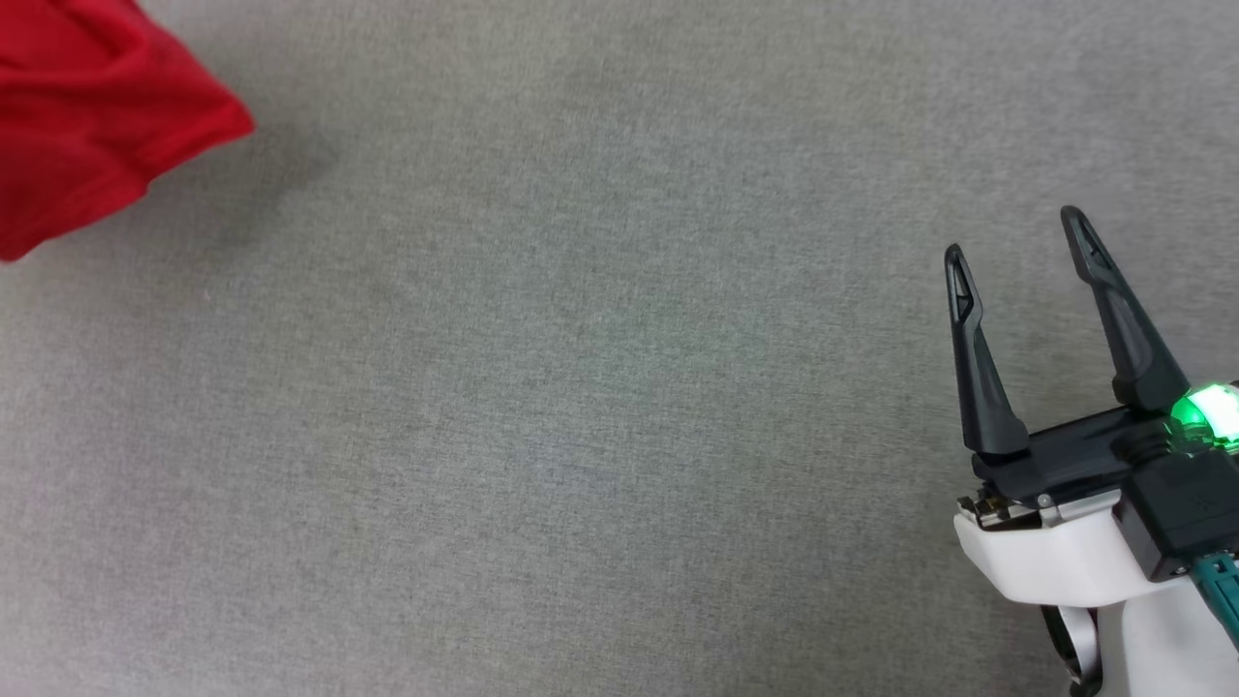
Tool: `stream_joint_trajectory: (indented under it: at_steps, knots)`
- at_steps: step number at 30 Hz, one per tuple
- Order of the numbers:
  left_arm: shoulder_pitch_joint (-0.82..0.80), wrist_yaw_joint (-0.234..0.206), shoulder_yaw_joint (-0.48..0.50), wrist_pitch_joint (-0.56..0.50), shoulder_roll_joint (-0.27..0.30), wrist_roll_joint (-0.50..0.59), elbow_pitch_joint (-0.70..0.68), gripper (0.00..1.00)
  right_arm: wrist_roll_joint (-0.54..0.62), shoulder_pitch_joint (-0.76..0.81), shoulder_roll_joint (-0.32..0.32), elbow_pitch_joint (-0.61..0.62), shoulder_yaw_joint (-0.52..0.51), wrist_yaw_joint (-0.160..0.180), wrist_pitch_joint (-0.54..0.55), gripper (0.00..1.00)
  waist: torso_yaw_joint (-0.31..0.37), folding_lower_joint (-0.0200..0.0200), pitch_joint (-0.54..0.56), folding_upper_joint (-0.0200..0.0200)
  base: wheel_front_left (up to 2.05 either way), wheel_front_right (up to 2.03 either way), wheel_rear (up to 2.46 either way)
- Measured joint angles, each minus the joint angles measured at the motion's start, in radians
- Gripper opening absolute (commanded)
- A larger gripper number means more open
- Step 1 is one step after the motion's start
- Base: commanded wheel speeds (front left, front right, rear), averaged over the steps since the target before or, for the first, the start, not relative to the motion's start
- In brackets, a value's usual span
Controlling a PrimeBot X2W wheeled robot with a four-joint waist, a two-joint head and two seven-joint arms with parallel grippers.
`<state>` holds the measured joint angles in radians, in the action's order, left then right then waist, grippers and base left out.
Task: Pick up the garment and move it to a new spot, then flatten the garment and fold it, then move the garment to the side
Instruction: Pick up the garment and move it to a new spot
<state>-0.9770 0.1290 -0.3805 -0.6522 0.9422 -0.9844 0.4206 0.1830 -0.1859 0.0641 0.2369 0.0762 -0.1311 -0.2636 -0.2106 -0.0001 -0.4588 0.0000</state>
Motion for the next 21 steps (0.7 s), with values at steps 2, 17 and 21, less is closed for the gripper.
stream_joint_trajectory:
  at_steps: [2,17,21]
  knots:
    - [-0.027,0.000,-0.023,-0.011,0.002,0.014,-0.046,0.00,-0.007,0.000,-0.004,-0.008,0.003,0.000,0.000,1.00,0.008,0.0000,0.022,0.0000,0.00,0.00,0.00]
    - [-0.264,0.000,-0.222,-0.084,-0.076,0.062,-0.308,0.00,-0.110,0.001,-0.012,-0.034,0.009,0.000,0.000,1.00,0.180,0.0000,0.117,0.0000,0.00,0.00,0.00]
    - [-0.304,0.000,-0.279,-0.087,-0.132,0.067,-0.347,0.00,-0.129,0.005,-0.012,-0.039,0.007,0.000,0.000,1.00,0.241,0.0000,0.135,0.0000,0.00,0.00,0.00]
